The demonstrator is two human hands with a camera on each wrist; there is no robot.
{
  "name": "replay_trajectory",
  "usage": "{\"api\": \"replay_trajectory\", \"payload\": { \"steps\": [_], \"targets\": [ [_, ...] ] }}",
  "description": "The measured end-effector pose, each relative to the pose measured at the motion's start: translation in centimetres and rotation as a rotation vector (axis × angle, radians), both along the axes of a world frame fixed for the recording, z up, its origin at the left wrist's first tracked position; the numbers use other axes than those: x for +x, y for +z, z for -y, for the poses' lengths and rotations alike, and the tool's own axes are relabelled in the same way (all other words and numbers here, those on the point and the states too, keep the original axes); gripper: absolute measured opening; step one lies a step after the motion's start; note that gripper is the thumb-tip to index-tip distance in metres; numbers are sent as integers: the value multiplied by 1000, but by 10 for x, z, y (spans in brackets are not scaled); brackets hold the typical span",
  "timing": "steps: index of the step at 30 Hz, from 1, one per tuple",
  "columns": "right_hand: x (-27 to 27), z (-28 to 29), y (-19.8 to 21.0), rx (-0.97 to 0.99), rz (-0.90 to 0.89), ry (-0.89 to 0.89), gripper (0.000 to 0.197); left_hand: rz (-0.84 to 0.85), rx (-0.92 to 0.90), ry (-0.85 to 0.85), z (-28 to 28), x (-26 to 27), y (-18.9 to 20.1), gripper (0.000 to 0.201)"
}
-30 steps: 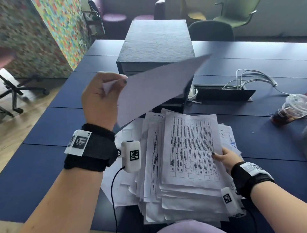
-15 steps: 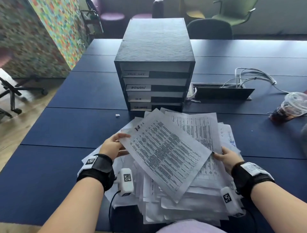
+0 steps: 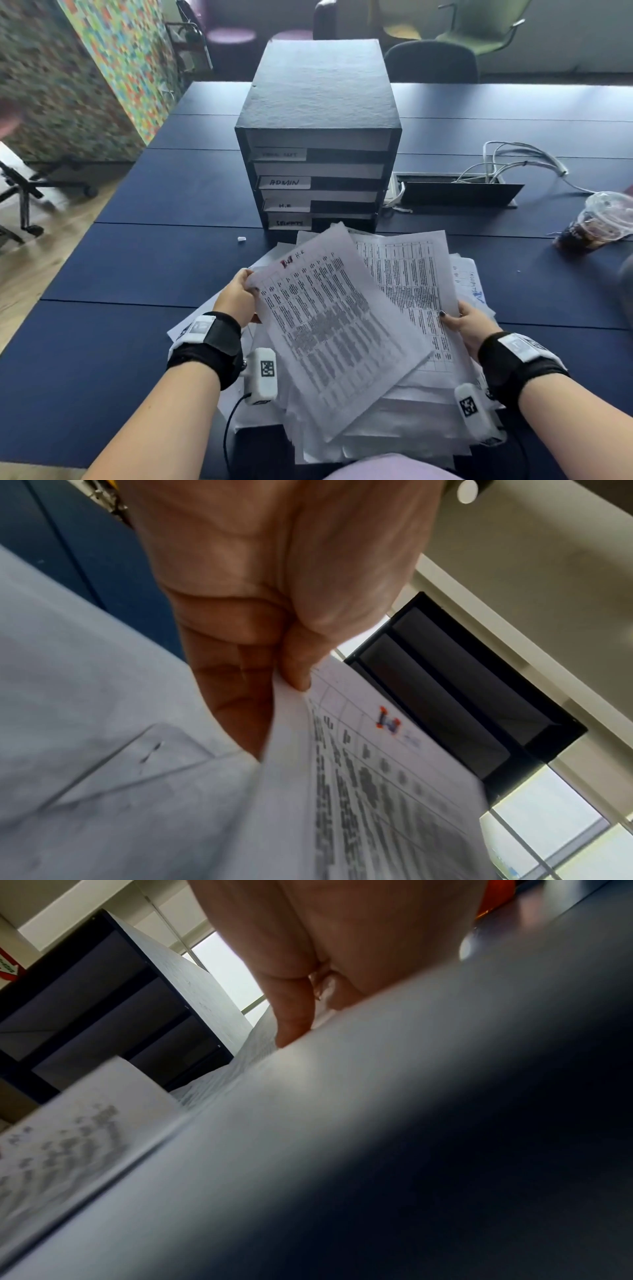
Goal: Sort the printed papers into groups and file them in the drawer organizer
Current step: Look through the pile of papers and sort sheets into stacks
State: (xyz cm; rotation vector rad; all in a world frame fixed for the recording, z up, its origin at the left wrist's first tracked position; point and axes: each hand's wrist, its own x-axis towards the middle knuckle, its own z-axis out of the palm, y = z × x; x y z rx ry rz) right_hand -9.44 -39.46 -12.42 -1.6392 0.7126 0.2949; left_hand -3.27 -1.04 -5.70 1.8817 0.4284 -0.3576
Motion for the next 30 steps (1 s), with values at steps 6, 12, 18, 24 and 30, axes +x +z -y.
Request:
{"api": "replay_trajectory", "payload": {
  "steps": [6,12,18,24,30],
  "targets": [
    [-7,-11,26,258,110,13,39,74,79,-101,9,10,6,39],
    [-3,-27,42,470,230,105,100,174,68,33,41,17,7,24],
    [1,-42,51,436,199,95,38,247,-4,165,67,20,18,5],
    [2,-42,50,90,253,40,74,121,-190,180,72,19,5,27],
    [0,-34,24,-125,90,186,26,77,-202,54,65,18,-7,20]
  ]
}}
